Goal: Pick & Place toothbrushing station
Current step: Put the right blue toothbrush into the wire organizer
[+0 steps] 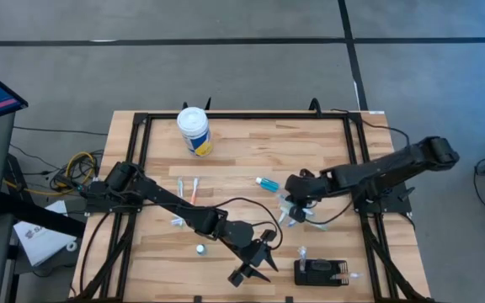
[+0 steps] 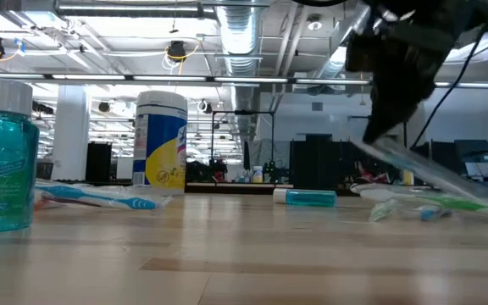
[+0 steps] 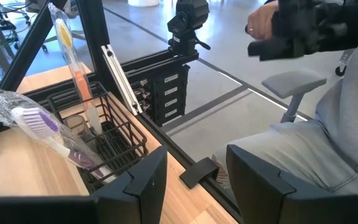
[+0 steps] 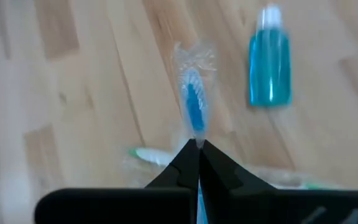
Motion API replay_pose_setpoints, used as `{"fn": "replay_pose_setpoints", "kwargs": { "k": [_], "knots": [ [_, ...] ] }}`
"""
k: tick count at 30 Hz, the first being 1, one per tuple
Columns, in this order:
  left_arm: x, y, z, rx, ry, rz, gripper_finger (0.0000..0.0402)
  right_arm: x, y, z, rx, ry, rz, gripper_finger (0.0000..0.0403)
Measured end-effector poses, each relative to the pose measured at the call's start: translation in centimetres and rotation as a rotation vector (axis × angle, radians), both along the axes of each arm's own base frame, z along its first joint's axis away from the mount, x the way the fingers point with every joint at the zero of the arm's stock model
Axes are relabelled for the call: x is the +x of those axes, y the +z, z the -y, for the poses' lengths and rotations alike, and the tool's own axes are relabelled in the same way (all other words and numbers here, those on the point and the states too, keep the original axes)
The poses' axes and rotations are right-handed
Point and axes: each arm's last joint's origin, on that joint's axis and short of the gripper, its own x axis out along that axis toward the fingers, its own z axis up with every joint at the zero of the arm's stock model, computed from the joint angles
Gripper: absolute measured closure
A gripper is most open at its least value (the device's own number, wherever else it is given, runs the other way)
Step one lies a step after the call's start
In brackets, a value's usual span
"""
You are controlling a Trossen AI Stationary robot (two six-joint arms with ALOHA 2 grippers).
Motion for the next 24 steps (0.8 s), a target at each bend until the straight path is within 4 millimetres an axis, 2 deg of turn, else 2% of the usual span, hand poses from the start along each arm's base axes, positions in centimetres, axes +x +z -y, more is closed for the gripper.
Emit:
{"fn": "replay_pose_setpoints", "kwargs": {
  "k": [10, 24],
  "knots": [
    [0.0, 0.0, -0.1, 0.003, 0.017, 0.0, 0.0243, -2.9, 3.8, -1.5, -0.099, -0.001, 0.187, 0.0403],
    [0.1, 0.0, -0.3, 0.004, 0.024, 0.001, 0.0243, -7.7, 7.2, -4.1, -0.225, 0.041, 0.399, 0.0403]
  ]
}}
